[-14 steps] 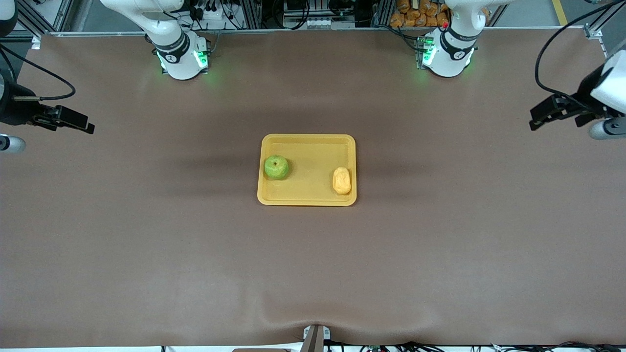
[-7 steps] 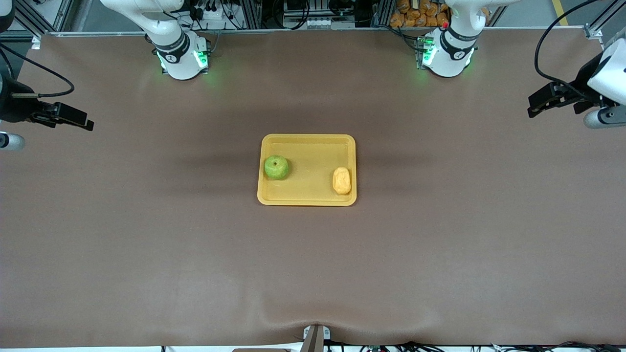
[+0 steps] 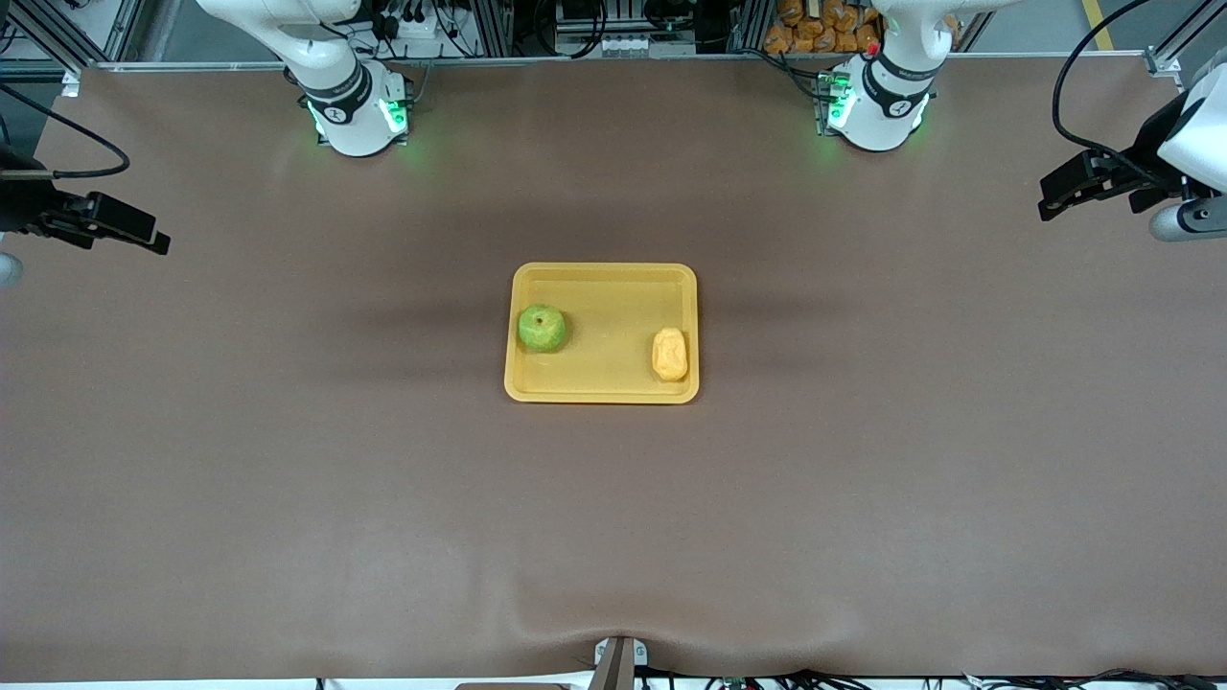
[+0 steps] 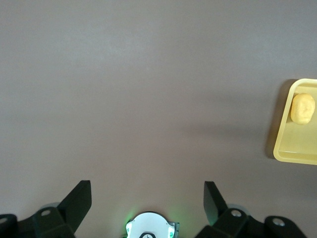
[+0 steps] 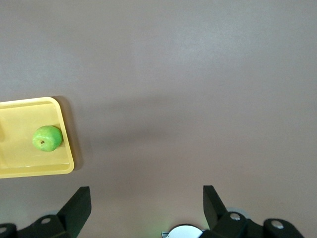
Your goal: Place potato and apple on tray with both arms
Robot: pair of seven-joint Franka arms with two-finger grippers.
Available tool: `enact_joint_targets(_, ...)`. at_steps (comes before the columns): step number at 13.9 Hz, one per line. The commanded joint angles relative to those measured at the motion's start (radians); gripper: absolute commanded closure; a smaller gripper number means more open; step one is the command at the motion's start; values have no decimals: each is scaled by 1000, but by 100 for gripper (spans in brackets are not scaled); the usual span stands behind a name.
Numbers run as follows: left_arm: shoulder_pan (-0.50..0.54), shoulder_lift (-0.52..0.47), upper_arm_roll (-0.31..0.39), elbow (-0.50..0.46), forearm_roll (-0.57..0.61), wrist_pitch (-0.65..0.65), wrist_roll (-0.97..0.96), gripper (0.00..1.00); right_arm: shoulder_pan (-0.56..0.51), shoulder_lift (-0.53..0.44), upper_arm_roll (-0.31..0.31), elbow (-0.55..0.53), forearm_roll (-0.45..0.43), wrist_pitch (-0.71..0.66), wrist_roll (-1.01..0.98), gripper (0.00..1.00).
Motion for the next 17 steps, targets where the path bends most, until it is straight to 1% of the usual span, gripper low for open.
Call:
enact_joint_targets(1,-2,-7,13,38,-3,-37,26,0,-14,2,17,15,-5,-17,-4,0)
enact_joint_targets(6,1,2,13,49,-6,-42,20,0,4,10,17,11,-4,-21,-2,0)
enact_joint_targets(10,1,-1,15,49,-6,-44,23,0,21,1,19,13,-10,-50,1,0)
enact_joint_targets(17,1,-1,15,49,-8,-45,28,0,15,2,11,16,-20,-16,-4,0)
